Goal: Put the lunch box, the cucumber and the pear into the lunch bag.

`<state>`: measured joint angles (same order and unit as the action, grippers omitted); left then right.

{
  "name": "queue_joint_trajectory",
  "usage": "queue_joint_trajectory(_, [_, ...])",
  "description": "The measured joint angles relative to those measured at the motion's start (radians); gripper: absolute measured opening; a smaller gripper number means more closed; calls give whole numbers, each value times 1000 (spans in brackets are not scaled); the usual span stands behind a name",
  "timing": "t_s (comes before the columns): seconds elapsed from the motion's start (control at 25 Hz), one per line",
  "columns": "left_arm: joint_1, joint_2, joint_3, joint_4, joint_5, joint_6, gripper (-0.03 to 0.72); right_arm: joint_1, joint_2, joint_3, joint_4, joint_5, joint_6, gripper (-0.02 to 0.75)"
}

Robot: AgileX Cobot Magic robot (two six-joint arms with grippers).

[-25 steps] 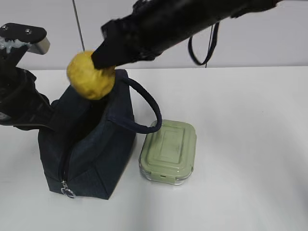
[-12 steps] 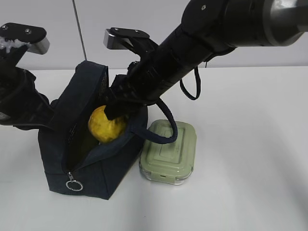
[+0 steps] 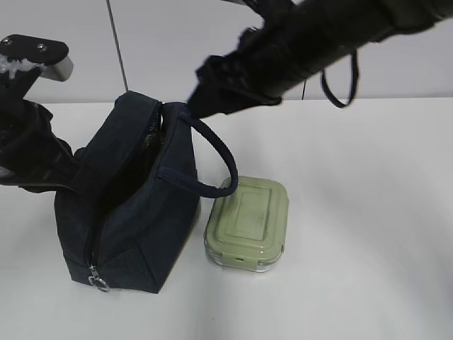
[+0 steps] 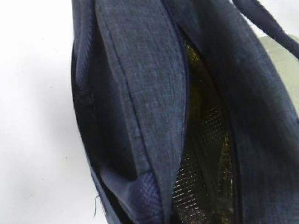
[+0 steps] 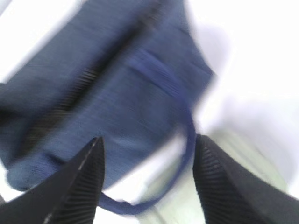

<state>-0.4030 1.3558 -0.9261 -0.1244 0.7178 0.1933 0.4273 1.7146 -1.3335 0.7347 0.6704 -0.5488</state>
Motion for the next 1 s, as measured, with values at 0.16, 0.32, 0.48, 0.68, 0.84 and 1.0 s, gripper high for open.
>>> queue_joint_trajectory(0.16, [0,0,0,0,1,0,-15,-139,-23,255,212,-62,-43,470])
queue_joint_trajectory(0.32, [0,0,0,0,1,0,-15,-236,-6,389,520,-26,-256,477])
queue_joint_trajectory(0.48, [0,0,0,0,1,0,-15,-271,66,417,642,30,-349,509])
queue_joint_trajectory(0.68, [0,0,0,0,1,0,-15,-273,179,418,713,93,-401,582])
queue_joint_trajectory(0.84, [0,0,0,0,1,0,-15,-273,242,418,778,106,-447,587])
queue_joint_trajectory(1.0, [0,0,0,0,1,0,-15,-273,280,418,822,121,-504,587])
